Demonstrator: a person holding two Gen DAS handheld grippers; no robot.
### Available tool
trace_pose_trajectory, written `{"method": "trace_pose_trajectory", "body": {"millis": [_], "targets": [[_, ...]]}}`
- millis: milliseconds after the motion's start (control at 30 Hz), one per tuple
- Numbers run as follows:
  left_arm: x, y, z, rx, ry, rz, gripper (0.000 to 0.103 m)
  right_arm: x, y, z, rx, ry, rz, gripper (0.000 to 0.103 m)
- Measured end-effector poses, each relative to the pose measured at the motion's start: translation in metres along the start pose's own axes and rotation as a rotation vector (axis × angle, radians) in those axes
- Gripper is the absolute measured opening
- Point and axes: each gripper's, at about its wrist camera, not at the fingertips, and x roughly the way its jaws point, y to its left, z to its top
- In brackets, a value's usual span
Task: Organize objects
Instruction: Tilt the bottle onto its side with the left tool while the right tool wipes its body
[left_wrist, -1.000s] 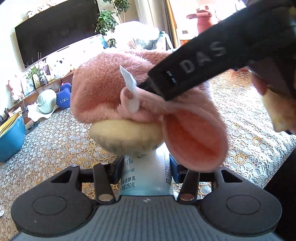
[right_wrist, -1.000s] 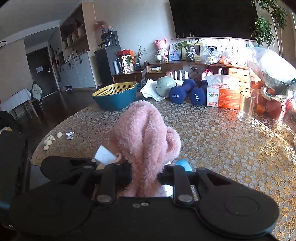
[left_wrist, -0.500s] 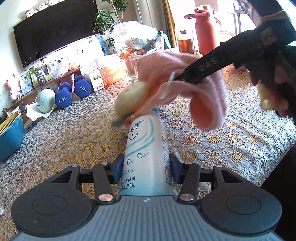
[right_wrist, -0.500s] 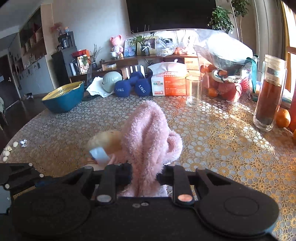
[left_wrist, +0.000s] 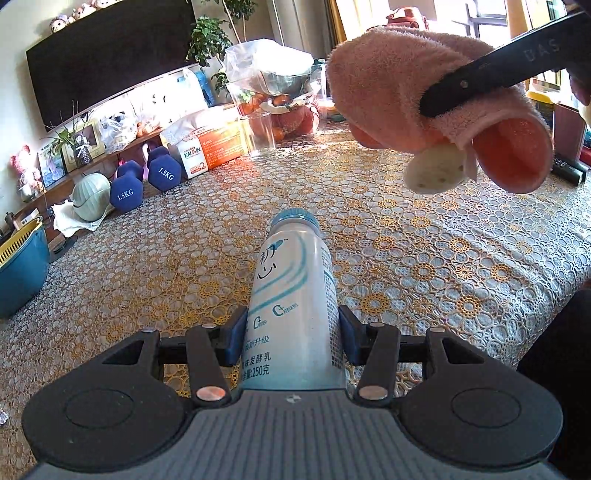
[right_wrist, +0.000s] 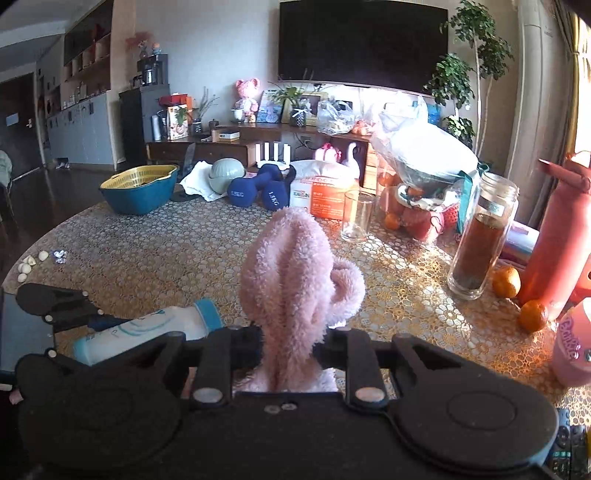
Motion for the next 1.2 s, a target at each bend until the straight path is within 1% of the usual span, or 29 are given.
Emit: {"method": "trace_pose_trajectory", "body": {"millis": [100, 167, 267, 300, 367, 467, 500, 600, 733, 833, 967, 1067, 1133, 1167, 1200], "targets": [[0.000, 0.001, 0.000, -0.005, 0.000, -0.001, 0.050, -0.002, 0.021, 0.004, -0.044, 0.013, 0.108, 0.023], [0.000, 0.001, 0.000, -0.005, 0.000, -0.001, 0.050, 0.000, 0.043, 0.003, -0.069, 0.024, 0.192, 0.023], [0.000, 0.000, 0.000, 0.002, -0.004, -0.001, 0.050, 0.011, 0.067, 0.000, -0.047, 0.060, 0.341, 0.023], [0.000, 0.000, 0.000, 0.002, -0.006, -0.001, 0.050, 0.017, 0.073, -0.001, -0.048, 0.079, 0.372, 0.023], [0.000, 0.000, 0.000, 0.002, -0.008, -0.002, 0.050, 0.032, 0.082, -0.003, -0.039, 0.125, 0.403, 0.023], [0.000, 0.003, 0.000, -0.014, -0.010, -0.011, 0.050, 0.048, 0.080, -0.002, 0.037, 0.142, 0.442, 0.023], [0.000, 0.004, 0.000, -0.021, -0.010, -0.014, 0.050, 0.051, 0.079, -0.001, 0.050, 0.141, 0.440, 0.023], [0.000, 0.004, 0.000, -0.020, -0.013, -0.016, 0.050, 0.057, 0.076, 0.002, 0.054, 0.132, 0.399, 0.023], [0.000, 0.006, 0.000, -0.033, -0.015, -0.023, 0.049, 0.069, 0.063, 0.003, 0.101, 0.120, 0.326, 0.023], [-0.001, 0.007, -0.001, -0.036, -0.023, -0.027, 0.050, 0.079, 0.052, 0.002, 0.124, 0.129, 0.261, 0.023], [-0.001, 0.006, 0.001, -0.041, -0.022, -0.024, 0.050, 0.090, 0.038, -0.010, 0.161, 0.162, 0.223, 0.022], [-0.002, 0.008, -0.001, -0.048, -0.020, -0.021, 0.051, 0.091, 0.036, -0.014, 0.190, 0.156, 0.226, 0.022], [-0.006, 0.008, -0.003, -0.045, -0.030, -0.006, 0.057, 0.091, 0.040, -0.014, 0.166, 0.153, 0.212, 0.022], [-0.009, 0.008, -0.004, -0.044, -0.034, 0.002, 0.065, 0.090, 0.043, -0.014, 0.162, 0.154, 0.205, 0.022], [-0.010, 0.009, -0.004, -0.046, -0.036, 0.005, 0.070, 0.090, 0.044, -0.014, 0.167, 0.152, 0.203, 0.022]]}}
